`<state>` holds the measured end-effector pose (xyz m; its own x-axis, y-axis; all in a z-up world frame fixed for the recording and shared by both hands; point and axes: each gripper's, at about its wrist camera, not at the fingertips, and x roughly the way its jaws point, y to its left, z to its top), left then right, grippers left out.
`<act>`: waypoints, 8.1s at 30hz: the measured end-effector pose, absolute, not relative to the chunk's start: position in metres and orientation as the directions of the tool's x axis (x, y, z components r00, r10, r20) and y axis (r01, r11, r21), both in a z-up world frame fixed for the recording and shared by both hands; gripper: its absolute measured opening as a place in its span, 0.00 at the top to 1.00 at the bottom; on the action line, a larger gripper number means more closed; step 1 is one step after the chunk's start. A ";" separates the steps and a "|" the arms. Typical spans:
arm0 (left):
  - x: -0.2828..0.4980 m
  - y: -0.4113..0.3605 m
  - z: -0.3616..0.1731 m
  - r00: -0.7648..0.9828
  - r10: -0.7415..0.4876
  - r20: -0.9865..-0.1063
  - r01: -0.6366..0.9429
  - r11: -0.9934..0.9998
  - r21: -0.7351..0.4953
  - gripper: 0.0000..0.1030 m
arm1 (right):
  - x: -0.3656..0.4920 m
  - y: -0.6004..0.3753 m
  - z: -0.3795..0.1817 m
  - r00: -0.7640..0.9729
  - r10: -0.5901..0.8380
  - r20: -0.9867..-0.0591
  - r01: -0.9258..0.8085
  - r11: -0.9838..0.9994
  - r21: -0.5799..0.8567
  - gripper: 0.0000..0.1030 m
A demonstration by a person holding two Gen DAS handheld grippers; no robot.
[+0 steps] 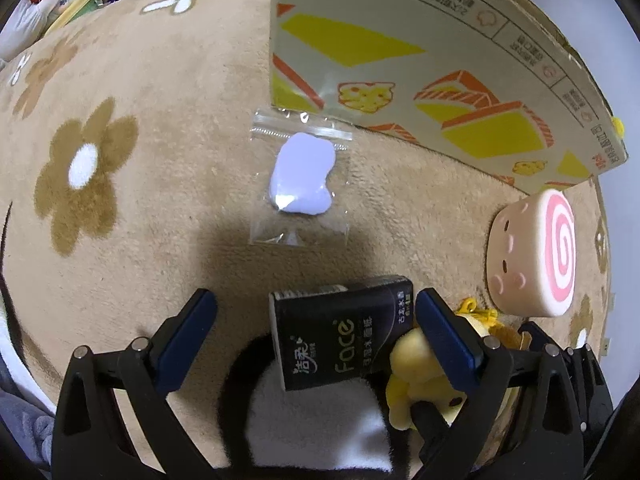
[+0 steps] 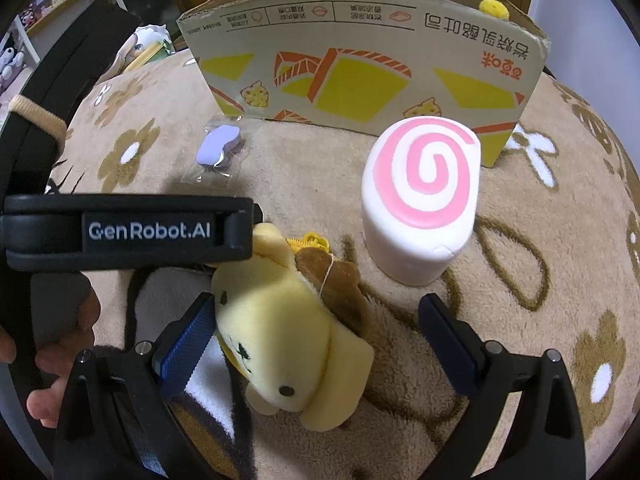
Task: Organize soft objects
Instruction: 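Grasp the black 'Face' tissue pack with the left tool while the right tool grasps the yellow dog plush, then lift the tissue pack with the left tool while the right tool carries the dog plush over the box, then open both tools to drop the tissue pack and dog plush into the box, then move both tools back toward the zip bag and pink-swirl roll cushion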
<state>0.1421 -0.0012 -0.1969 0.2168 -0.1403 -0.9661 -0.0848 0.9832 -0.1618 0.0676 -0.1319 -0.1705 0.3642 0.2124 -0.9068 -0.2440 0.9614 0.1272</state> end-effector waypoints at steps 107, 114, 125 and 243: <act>0.195 0.002 0.003 0.820 -0.086 -0.566 0.104 0.995 -0.001 0.40 | 0.133 -0.176 -0.004 0.899 0.206 -0.387 -0.190 0.979 0.079 0.41; 0.210 -0.007 -0.030 0.773 -0.110 -0.625 0.144 0.990 0.005 0.39 | 0.151 -0.184 -0.039 0.871 0.211 -0.444 -0.178 0.977 0.115 0.40; 0.220 -0.025 -0.060 0.720 -0.118 -0.683 0.173 0.985 0.013 0.39 | 0.174 -0.202 -0.071 0.819 0.270 -0.507 -0.181 0.959 0.218 0.38; 0.175 0.026 -0.132 0.412 -0.109 -0.905 0.079 0.993 -0.084 0.12 | 0.112 -0.174 -0.120 0.708 0.126 -0.695 -0.124 0.991 0.054 0.00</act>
